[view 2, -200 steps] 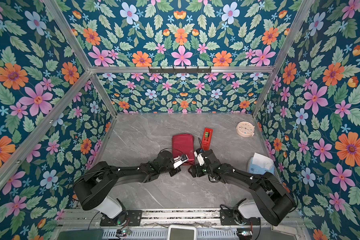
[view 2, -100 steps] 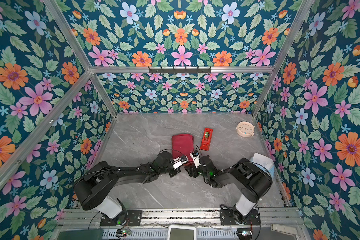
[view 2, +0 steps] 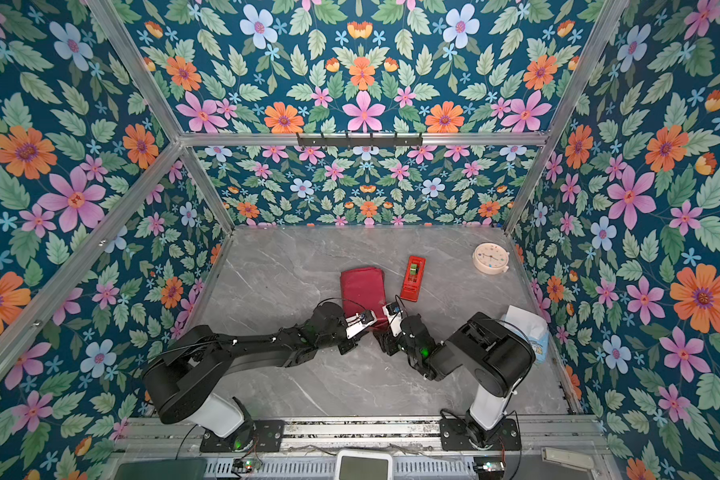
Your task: Wrap the gift box in paper
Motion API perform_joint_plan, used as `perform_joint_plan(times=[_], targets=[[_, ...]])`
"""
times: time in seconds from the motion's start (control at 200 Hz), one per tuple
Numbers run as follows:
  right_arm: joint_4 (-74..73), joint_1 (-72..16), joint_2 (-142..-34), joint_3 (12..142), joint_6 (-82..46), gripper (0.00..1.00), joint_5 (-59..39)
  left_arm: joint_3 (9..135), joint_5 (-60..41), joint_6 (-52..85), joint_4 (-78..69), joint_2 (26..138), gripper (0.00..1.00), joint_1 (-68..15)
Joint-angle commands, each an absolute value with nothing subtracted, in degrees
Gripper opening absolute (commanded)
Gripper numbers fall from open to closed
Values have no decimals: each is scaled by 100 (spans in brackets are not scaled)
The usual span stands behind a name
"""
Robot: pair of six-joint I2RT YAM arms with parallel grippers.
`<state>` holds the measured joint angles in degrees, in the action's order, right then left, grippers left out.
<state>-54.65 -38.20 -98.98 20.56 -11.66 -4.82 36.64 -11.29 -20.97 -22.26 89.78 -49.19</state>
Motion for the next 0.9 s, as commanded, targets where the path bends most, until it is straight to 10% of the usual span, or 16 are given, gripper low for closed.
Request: perform_joint_plan(times=[0.0,0.895], targets=[[-5357,-3818,-9931,2022,-1308,60,-409,3674,-1186,-2057,-2142,8859,29,-4922],[-5384,-3809,-10099,2134,-1554,52,-431,2907,-1,-3769,-3478,8312,98,-4931]])
